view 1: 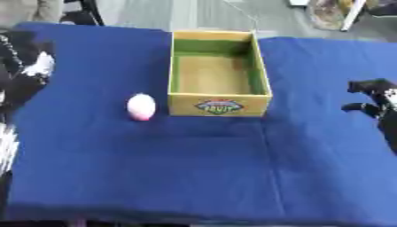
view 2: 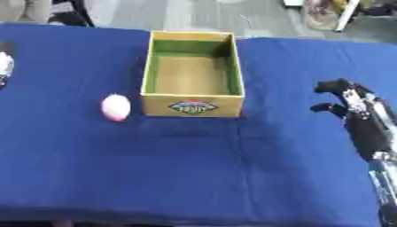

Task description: Pick up objects on the table and place them in the box.

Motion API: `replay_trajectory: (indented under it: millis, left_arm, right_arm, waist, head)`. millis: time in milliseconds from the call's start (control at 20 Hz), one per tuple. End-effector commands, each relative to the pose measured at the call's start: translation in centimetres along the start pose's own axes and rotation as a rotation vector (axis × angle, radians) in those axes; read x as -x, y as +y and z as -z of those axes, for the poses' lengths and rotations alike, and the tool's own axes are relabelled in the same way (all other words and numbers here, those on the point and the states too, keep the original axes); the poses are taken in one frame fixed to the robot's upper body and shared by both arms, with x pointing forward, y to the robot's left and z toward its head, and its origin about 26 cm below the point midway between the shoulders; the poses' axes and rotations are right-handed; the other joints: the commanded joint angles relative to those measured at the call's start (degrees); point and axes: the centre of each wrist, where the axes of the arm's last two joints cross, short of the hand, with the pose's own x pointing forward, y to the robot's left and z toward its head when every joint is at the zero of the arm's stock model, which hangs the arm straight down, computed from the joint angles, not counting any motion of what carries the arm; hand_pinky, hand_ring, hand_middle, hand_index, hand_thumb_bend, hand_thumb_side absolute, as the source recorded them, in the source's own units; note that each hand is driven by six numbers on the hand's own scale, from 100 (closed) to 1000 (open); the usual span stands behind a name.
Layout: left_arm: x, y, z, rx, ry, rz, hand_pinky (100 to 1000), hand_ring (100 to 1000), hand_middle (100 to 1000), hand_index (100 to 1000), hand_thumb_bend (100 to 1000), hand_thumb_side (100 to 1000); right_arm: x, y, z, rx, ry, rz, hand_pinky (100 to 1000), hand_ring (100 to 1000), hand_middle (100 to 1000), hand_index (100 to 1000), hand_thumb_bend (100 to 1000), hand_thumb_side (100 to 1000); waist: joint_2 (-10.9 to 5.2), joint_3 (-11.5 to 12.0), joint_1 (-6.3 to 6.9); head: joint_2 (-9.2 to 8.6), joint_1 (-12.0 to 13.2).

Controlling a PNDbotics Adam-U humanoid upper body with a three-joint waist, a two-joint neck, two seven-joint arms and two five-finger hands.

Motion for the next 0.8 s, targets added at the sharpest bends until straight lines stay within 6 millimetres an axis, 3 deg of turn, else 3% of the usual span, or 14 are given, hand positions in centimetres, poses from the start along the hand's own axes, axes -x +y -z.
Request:
replay_trajectory:
  millis: [50, 450, 800]
  left_arm:
    - [-1.0, 0.4, 0.4, 0.012, -0.042, 0.019, 647, 589, 544, 714, 315, 320]
    - [-1.2, 0.4, 0.5, 0.066, -0.063, 0.053, 653, 593, 546, 714, 389, 252]
    - [-2.2, 0.3, 1.5, 0.212, -0.116, 0.209, 664, 615, 589, 762, 471, 177]
  right_arm:
    - [-0.7, -0.4, 0.2, -0.002, -0.020, -0.022, 642, 939, 646, 707, 100, 688]
    - [-0.6, -0.4, 0.2, -0.001, -0.019, -0.022, 643, 939, 646, 708, 100, 688]
    - [-0.6, -0.4, 0.2, -0.006, -0.019, -0.023, 643, 940, 646, 708, 100, 688]
  waist:
    - [-0.66, -0.03, 0.03]
    - [-0.71, -0.05, -0.05]
    - [-0.80, -0.15, 0.01]
  head:
    - [0.34, -0.11]
    - [0.34, -0.13]
    - [0.34, -0.06]
